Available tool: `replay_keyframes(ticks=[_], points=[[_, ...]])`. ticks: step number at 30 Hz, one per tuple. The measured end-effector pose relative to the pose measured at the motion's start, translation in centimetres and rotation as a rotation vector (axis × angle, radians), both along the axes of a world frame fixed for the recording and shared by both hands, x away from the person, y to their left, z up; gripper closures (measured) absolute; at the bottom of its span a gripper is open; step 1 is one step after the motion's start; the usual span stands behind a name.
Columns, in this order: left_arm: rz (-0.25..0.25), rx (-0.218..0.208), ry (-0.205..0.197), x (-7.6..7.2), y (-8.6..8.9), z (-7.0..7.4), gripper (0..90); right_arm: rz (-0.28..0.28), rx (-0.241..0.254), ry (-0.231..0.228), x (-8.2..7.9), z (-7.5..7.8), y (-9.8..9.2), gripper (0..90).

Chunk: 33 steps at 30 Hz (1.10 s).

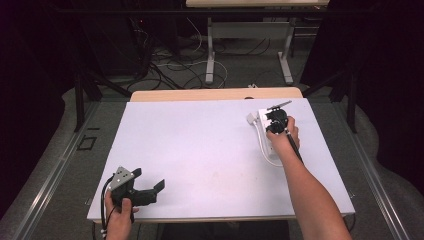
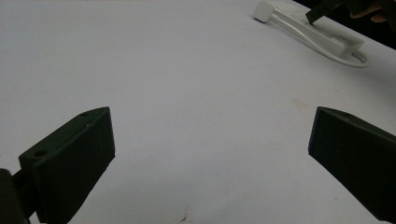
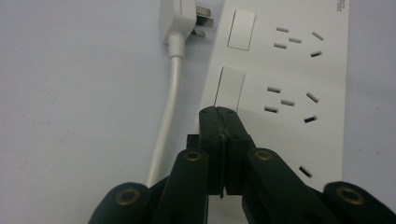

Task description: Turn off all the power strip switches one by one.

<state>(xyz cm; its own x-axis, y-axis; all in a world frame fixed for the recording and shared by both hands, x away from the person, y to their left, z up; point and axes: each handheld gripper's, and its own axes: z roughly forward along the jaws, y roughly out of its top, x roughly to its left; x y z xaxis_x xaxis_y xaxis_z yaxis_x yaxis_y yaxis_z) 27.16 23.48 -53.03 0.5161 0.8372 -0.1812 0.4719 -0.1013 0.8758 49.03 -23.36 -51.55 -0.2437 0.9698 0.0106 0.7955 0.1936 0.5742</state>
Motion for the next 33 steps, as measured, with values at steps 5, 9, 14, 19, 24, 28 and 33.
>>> replay_keyframes(ticks=[5, 9, 14, 19, 24, 28, 33], points=[[0.000, -0.001, 0.000, -0.01, 0.01, 0.00, 0.4, -0.004, -0.002, -0.001, 0.01, 0.00, 0.05, 90.0], [0.000, 0.000, 0.002, 0.01, 0.00, 0.00, 0.4, 0.003, 0.003, 0.001, 0.03, 0.00, -0.06, 90.0], [-0.002, 0.001, 0.002, 0.01, -0.04, 0.02, 0.4, 0.006, -0.013, -0.005, 0.01, -0.03, 0.12, 90.0], [-0.003, 0.001, 0.001, 0.00, -0.04, 0.03, 0.4, 0.002, -0.006, -0.005, 0.03, -0.05, 0.04, 90.0], [0.001, -0.005, -0.002, -0.02, -0.03, 0.04, 0.4, 0.004, 0.001, -0.002, 0.07, -0.10, -0.03, 90.0], [0.001, -0.008, -0.004, -0.02, -0.01, 0.06, 0.4, 0.001, -0.010, -0.005, 0.10, -0.32, -0.03, 90.0], [0.000, -0.007, -0.007, -0.04, 0.07, 0.09, 0.4, -0.003, -0.002, 0.002, 0.12, -0.27, -0.06, 90.0]])
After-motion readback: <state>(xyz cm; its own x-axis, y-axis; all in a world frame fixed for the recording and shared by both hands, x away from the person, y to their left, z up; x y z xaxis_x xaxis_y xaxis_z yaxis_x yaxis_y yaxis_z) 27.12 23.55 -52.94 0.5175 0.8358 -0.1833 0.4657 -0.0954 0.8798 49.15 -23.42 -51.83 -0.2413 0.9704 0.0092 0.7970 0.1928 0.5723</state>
